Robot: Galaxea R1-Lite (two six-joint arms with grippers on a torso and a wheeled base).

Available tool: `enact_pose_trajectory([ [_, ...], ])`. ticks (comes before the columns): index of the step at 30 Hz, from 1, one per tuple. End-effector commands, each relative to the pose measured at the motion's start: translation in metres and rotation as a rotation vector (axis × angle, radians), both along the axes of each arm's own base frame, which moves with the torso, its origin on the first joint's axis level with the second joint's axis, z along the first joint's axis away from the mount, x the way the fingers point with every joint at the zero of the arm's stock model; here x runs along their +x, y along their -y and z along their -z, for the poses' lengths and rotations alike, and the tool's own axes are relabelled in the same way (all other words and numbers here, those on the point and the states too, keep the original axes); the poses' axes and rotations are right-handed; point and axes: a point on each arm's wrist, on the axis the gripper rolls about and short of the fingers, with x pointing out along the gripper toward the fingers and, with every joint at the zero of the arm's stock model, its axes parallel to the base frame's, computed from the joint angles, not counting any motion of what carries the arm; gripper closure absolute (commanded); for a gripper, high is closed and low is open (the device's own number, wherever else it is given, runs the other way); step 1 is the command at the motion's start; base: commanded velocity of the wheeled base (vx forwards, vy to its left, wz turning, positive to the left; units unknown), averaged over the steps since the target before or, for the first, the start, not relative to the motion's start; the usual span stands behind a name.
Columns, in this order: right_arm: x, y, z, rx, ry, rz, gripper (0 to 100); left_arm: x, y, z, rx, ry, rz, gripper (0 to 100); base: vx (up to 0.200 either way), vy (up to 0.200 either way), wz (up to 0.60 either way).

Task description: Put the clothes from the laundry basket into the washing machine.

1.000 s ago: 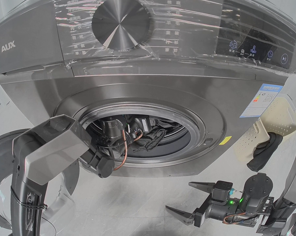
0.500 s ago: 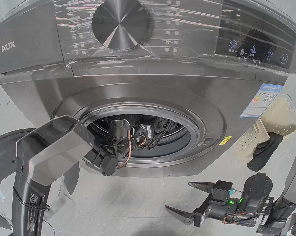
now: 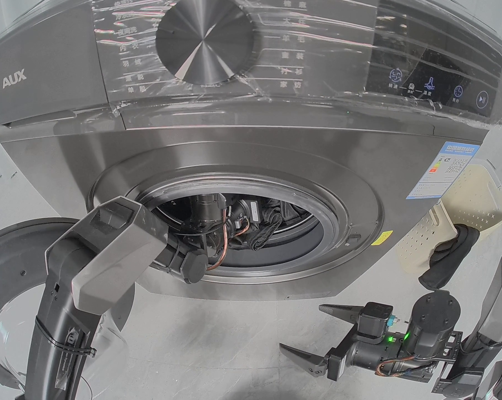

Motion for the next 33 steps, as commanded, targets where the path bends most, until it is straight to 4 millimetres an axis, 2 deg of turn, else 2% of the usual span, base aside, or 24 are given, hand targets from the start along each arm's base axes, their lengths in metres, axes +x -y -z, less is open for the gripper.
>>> enact_pose_trajectory([
  [1,0.001,-0.001,0.001,-0.003,-0.003,0.003,0,0.021,0.002,-0.007,-0.057,0.097,-0.058,100,0.0,0.0,0.0],
  [3,0.001,0.0,0.002,-0.004,-0.004,0.003,0,0.022,0.003,-0.012,-0.07,0.115,-0.06,100,0.0,0.0,0.0],
  [4,0.001,-0.001,0.002,-0.005,-0.005,0.003,0,0.021,0.002,-0.014,-0.072,0.119,-0.06,0,0.0,0.0,0.0],
  [8,0.001,0.0,0.003,-0.009,-0.008,0.003,0,0.017,0.005,-0.017,-0.079,0.114,-0.056,0,0.0,0.0,0.0],
  [12,0.001,0.0,0.003,-0.009,-0.008,0.004,0,0.001,0.008,-0.025,-0.075,0.075,-0.036,0,0.0,0.0,0.0],
  [13,0.001,0.0,0.003,-0.01,-0.009,0.004,0,-0.011,0.008,-0.025,-0.056,0.043,-0.02,0,0.0,0.0,0.0],
  [17,0.001,0.0,0.003,-0.009,-0.008,0.003,0,-0.027,0.003,-0.01,0.001,-0.05,0.002,0,0.0,0.0,0.0],
  [22,0.001,-0.001,0.003,-0.009,-0.008,0.001,0,-0.027,0.0,-0.001,0.015,-0.074,0.009,0,0.0,0.0,0.0],
  [24,0.001,-0.002,0.003,-0.006,-0.006,0.0,0,-0.025,0.001,0.018,0.039,-0.107,0.015,0,0.0,0.0,0.0],
  [25,0.001,-0.002,0.003,-0.005,-0.005,0.0,0,-0.023,0.001,0.022,0.045,-0.111,0.017,100,0.0,0.0,0.0],
  [26,0.002,-0.001,0.002,-0.004,-0.004,0.001,0,-0.021,0.001,0.03,0.052,-0.119,0.023,100,0.0,0.0,0.0],
  [29,0.002,-0.001,0.003,-0.005,-0.005,0.003,0,-0.015,0.005,0.034,0.043,-0.105,0.031,100,0.0,0.0,0.0],
  [33,0.002,-0.002,0.002,-0.004,-0.004,0.001,0,-0.009,0.008,0.024,0.022,-0.071,0.031,100,0.0,0.0,0.0],
])
